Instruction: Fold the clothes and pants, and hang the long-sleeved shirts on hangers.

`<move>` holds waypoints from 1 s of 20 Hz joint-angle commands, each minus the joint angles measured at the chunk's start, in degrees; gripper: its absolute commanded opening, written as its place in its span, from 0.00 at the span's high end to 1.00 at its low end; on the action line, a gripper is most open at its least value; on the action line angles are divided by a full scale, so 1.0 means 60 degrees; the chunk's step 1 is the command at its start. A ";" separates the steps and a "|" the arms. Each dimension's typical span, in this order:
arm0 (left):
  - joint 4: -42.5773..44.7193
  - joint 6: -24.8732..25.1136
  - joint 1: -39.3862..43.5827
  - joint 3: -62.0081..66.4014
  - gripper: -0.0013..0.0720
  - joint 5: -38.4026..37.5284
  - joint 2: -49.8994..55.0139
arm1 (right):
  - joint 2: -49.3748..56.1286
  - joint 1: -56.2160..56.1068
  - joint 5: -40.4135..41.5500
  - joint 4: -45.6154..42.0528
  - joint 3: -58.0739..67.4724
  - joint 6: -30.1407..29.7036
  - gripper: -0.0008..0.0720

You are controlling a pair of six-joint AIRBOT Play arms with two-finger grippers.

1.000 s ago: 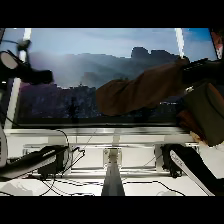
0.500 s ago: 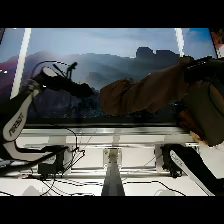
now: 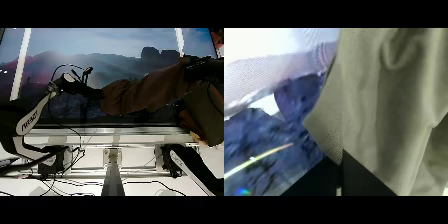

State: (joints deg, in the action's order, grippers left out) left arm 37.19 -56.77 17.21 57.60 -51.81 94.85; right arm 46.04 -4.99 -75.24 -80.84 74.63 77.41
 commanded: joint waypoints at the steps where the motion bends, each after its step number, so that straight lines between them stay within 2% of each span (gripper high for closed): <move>1: 0.0029 0.0036 0.0160 0.0390 0.96 0.0506 -0.0018 | 0.0007 0.0000 -0.0004 -0.0073 0.0011 0.0000 0.96; 3: 0.1009 -0.0033 -0.0011 0.0889 0.97 0.0499 -0.0331 | 0.0007 0.0000 0.0004 -0.0306 0.0011 -0.0007 0.96; 4: 0.1934 -0.0397 -0.0138 0.1173 0.97 0.0503 -0.0590 | 0.0007 0.0004 0.0004 -0.0466 0.0011 -0.0015 0.96; 8: 0.6830 -0.2801 -0.1049 0.2393 0.97 0.0561 -0.2463 | 0.0018 0.0004 0.0025 -0.1169 0.0007 -0.0015 0.96; 10: 0.8368 -0.3657 -0.1676 0.2798 0.96 0.0852 -0.3778 | 0.0098 0.0004 0.0087 -0.1249 0.0007 -0.0007 0.96; 14: 0.8703 -0.3901 -0.2750 0.2827 0.96 0.1945 -0.6634 | 0.0313 0.0000 0.0878 -0.0911 0.0011 0.0025 0.96; 17: 0.8732 -0.3901 -0.3202 0.2827 0.96 0.2441 -0.8393 | 0.0255 0.0000 0.1738 0.0546 0.0153 0.0262 0.96; 20: 0.8732 -0.3901 -0.3603 0.2827 0.96 0.2907 -0.9839 | 0.0084 0.0000 0.1738 0.1548 0.0561 0.0259 0.96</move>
State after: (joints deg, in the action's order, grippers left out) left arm 88.16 -79.55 -1.87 74.39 -37.95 44.36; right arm 47.16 -4.99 -66.70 -78.24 76.36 78.61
